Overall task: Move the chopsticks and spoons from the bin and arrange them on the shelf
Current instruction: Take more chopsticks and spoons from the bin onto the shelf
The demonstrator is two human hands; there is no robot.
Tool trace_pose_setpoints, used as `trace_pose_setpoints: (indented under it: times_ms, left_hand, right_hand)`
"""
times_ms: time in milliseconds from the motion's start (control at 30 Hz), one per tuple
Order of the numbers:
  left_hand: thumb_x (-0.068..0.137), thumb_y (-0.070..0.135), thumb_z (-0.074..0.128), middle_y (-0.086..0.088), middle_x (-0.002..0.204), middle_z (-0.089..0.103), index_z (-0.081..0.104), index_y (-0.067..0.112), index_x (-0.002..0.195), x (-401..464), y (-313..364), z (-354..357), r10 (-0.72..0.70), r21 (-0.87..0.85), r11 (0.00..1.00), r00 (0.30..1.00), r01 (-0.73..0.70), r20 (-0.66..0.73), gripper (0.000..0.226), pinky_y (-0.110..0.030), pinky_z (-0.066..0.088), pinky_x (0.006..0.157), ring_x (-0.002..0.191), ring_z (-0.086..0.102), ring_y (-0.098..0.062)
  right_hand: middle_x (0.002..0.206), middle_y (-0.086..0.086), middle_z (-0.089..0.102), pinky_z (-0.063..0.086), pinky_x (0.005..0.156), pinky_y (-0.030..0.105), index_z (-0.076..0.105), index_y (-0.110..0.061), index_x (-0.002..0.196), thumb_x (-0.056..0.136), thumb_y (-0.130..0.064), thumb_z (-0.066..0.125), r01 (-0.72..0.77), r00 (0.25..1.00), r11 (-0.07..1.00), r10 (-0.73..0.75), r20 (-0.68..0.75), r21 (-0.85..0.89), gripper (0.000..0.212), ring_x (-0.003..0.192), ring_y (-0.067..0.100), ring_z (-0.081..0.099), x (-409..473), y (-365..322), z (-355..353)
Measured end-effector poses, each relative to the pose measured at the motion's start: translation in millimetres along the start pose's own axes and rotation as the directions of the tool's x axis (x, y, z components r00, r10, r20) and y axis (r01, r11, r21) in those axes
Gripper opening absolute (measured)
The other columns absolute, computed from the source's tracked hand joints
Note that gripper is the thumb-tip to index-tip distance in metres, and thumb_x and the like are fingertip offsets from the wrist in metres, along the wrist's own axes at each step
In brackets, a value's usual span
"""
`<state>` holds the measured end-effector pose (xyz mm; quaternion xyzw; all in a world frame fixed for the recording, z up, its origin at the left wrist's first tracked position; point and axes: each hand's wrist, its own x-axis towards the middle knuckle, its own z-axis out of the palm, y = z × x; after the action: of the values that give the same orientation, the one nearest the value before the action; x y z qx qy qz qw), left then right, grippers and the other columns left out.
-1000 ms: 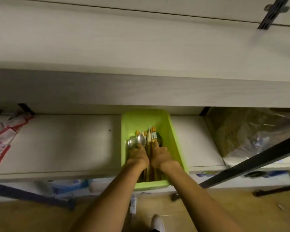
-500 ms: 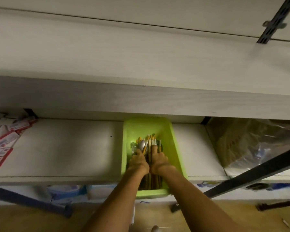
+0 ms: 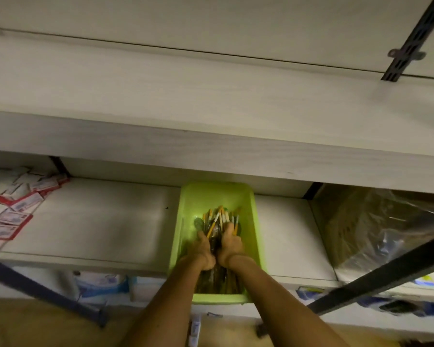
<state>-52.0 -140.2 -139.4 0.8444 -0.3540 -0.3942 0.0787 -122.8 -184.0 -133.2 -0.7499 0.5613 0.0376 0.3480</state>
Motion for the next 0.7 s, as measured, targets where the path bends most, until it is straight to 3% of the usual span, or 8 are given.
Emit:
trace_pose_setpoints:
  times_ms: [100,200,333,433,467,567,700]
  left_hand:
    - [0.091,0.011,0.059,-0.015,0.131,0.052,-0.011,0.016,0.151,-2,-1,-1,0.002,-0.009,1.000,1.000,-0.002,-0.023,0.093,-0.029,0.049,0.079,0.106,0.059,-0.026]
    - [0.095,0.009,0.050,-0.016,0.124,0.054,-0.012,0.017,0.151,-7,2,-3,0.017,-0.045,0.999,0.999,-0.018,-0.037,0.085,-0.027,0.047,0.062,0.080,0.057,-0.021]
    - [0.096,0.019,0.048,-0.017,0.122,0.056,0.002,0.018,0.151,-1,2,-5,0.062,-0.059,0.996,0.989,-0.071,-0.137,0.072,-0.031,0.047,0.074,0.094,0.059,-0.027]
    - [0.096,0.008,0.045,-0.018,0.127,0.054,0.012,0.016,0.150,3,4,-8,0.089,-0.099,0.989,0.982,-0.106,-0.167,0.064,-0.033,0.048,0.080,0.108,0.058,-0.031]
    - [0.095,0.004,0.044,-0.017,0.125,0.054,0.019,0.016,0.148,4,5,-10,0.098,-0.140,0.982,0.980,-0.123,-0.174,0.060,-0.034,0.052,0.078,0.103,0.060,-0.032]
    - [0.097,0.001,0.040,-0.016,0.112,0.055,0.029,0.021,0.143,6,5,-12,0.073,-0.306,0.944,0.984,-0.121,-0.164,0.052,-0.037,0.057,0.052,0.067,0.064,-0.029]
    - [0.097,0.001,0.038,-0.019,0.119,0.053,0.021,0.027,0.145,4,3,-15,0.073,-0.332,0.936,0.986,-0.119,-0.149,0.057,-0.037,0.055,0.043,0.078,0.068,-0.037]
  right_hand:
    - [0.120,0.020,0.058,0.048,0.095,0.040,0.024,-0.015,0.134,0.090,-0.019,0.060,0.009,1.000,1.000,-0.009,-0.013,0.018,0.057,0.111,0.037,0.057,-2,-2,-4]
    - [0.119,0.018,0.056,0.048,0.094,0.040,0.027,-0.016,0.130,0.091,-0.017,0.060,0.000,1.000,0.998,0.001,-0.016,0.055,0.051,0.111,0.037,0.057,-2,-3,-10]
    - [0.119,0.019,0.055,0.048,0.090,0.040,0.029,-0.013,0.125,0.090,-0.016,0.058,-0.012,1.000,0.993,0.014,-0.017,0.118,0.045,0.108,0.037,0.057,-4,-3,-18]
    - [0.119,0.019,0.055,0.050,0.090,0.040,0.030,-0.013,0.125,0.089,-0.015,0.058,-0.012,1.000,0.990,0.014,-0.014,0.144,0.046,0.107,0.036,0.058,-6,-3,-22]
    - [0.119,0.018,0.055,0.051,0.091,0.041,0.031,-0.013,0.126,0.089,-0.014,0.059,-0.013,1.000,0.990,0.015,-0.015,0.141,0.047,0.107,0.036,0.058,-6,-3,-23]
    - [0.121,0.018,0.056,0.050,0.094,0.043,0.033,-0.013,0.129,0.088,-0.011,0.059,-0.009,0.999,0.996,0.012,-0.031,0.091,0.049,0.110,0.037,0.058,-7,-4,-25]
    - [0.119,0.019,0.057,0.051,0.093,0.043,0.031,-0.014,0.133,0.086,-0.004,0.057,-0.008,0.998,1.000,0.009,-0.065,0.026,0.055,0.110,0.038,0.058,-10,-5,-26]
